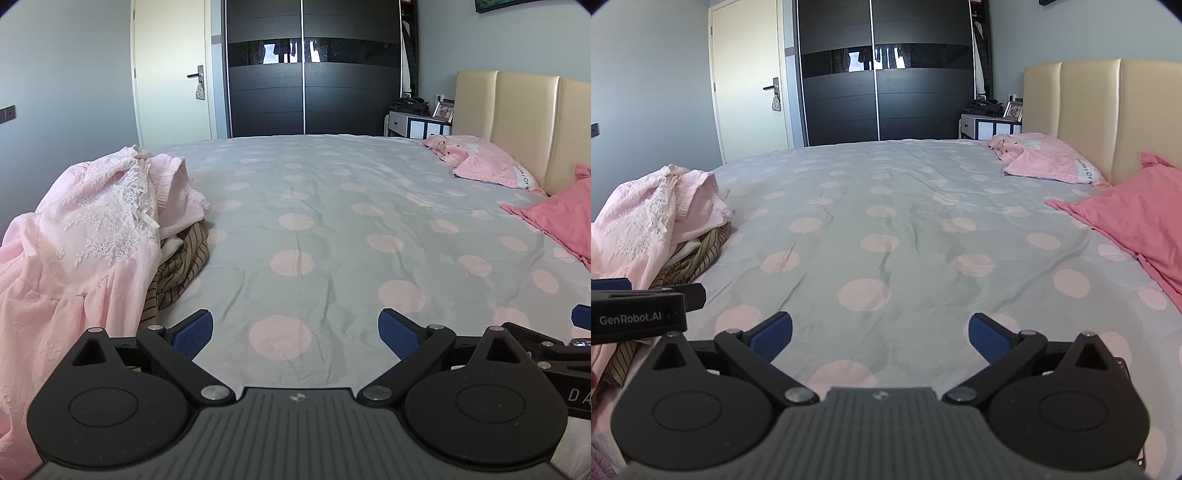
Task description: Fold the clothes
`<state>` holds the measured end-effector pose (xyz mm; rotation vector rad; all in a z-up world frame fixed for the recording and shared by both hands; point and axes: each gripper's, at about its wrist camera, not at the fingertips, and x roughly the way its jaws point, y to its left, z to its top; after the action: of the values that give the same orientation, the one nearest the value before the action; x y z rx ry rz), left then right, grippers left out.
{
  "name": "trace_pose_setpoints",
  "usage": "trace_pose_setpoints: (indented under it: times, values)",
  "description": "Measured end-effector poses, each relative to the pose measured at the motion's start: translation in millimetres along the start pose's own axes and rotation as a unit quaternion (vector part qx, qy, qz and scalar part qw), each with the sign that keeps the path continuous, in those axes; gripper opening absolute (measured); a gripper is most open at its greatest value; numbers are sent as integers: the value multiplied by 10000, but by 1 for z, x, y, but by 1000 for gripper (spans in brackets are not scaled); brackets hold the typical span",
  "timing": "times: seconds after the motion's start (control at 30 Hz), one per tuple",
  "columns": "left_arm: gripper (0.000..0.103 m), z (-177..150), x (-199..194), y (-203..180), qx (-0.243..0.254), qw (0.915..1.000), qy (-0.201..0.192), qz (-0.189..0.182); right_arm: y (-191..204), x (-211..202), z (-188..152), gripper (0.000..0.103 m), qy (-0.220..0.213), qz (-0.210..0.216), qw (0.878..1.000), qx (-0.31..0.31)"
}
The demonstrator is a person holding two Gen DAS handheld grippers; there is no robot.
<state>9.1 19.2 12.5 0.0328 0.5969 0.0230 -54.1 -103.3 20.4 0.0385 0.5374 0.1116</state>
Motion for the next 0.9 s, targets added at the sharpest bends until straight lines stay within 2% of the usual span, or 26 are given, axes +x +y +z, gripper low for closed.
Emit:
trace_pose_setpoints:
  times: [0.3, 0.9]
  values:
    - [98, -4, 11, -5, 94, 9999, 138, 32, -8, 10, -4, 102, 189, -104, 9997, 115]
    - [98, -9, 18, -3, 130, 9992, 355, 132, -9, 15, -4, 102, 204, -82, 9996, 150]
